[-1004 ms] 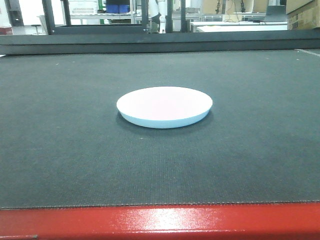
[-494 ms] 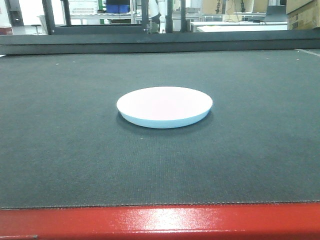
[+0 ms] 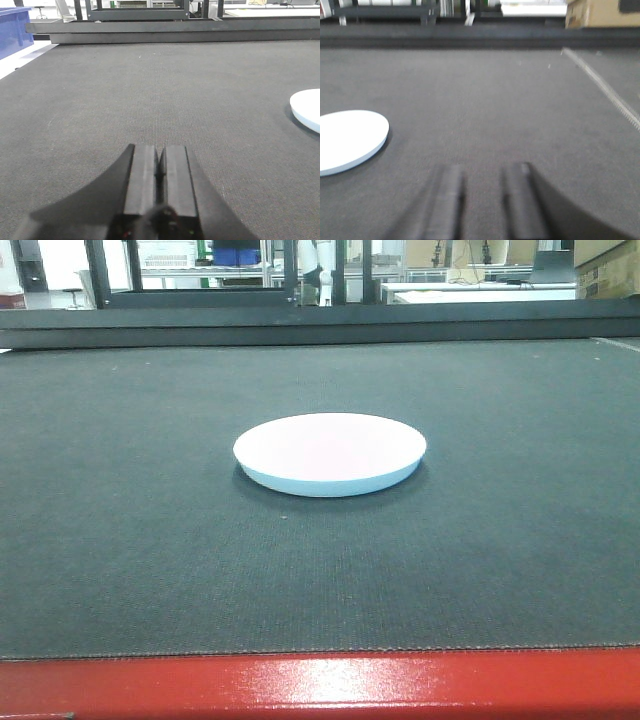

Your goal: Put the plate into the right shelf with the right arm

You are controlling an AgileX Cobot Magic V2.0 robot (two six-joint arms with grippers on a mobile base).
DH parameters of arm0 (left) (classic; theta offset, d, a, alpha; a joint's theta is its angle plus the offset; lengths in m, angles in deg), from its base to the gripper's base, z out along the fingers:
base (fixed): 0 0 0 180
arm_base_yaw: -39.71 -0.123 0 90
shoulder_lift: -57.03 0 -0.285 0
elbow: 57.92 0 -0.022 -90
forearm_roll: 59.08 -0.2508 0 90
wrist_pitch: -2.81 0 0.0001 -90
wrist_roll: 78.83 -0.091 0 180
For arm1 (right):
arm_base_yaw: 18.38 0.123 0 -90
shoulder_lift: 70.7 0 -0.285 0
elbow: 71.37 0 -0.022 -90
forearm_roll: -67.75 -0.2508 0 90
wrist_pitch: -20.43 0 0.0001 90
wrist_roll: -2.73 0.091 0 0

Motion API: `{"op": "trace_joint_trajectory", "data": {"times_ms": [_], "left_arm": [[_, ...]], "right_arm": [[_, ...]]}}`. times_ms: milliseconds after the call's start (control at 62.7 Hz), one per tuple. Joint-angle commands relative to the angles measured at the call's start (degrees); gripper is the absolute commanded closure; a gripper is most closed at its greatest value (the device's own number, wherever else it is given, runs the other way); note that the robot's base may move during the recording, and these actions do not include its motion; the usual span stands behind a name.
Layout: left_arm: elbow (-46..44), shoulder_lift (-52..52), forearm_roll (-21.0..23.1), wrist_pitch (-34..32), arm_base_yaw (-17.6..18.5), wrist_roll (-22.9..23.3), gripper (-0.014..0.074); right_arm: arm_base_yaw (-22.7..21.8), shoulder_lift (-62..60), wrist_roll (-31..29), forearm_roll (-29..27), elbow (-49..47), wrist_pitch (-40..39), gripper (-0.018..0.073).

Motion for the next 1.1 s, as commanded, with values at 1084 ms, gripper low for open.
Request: {"op": "trace_joint_trajectory", "data": {"times_ms": [1084], "left_arm": [[0.47, -0.59, 0.22, -4.73, 0.31, 0.14, 0.0643]], "right_arm": [[24.79, 92.63, 18.18, 14.11, -69.81, 16.65, 0.0043]]}}
